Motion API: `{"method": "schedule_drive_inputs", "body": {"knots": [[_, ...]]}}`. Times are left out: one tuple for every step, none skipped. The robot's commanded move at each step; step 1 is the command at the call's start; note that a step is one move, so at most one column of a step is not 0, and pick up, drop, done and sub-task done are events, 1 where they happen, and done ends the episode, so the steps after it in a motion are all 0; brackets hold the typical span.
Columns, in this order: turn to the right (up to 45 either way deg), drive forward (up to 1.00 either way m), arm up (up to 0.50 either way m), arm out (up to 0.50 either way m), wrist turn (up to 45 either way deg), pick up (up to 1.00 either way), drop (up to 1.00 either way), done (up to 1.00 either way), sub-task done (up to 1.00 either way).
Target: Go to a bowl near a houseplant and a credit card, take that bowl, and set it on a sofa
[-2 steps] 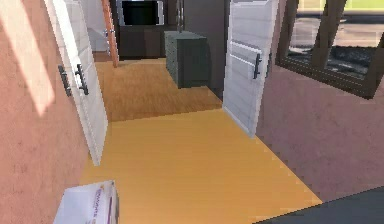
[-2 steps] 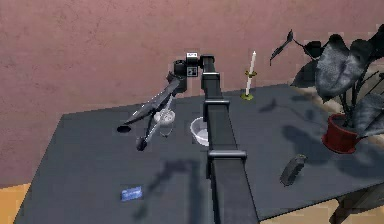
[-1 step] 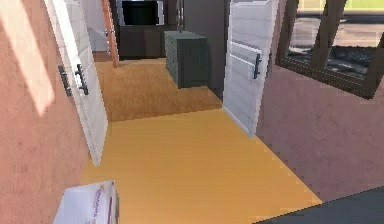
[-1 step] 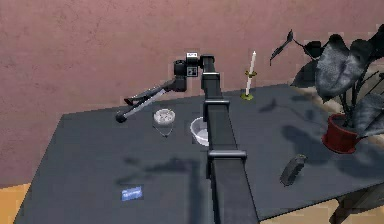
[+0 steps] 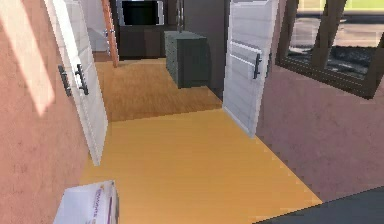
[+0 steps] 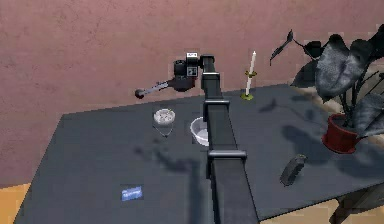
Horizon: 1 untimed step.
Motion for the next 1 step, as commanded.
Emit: {"method": "schedule_drive_inputs", "body": {"knots": [[0.0, 0.00, 0.00, 0.00, 45.0, 0.00, 0.00, 0.00, 0.00]]}}
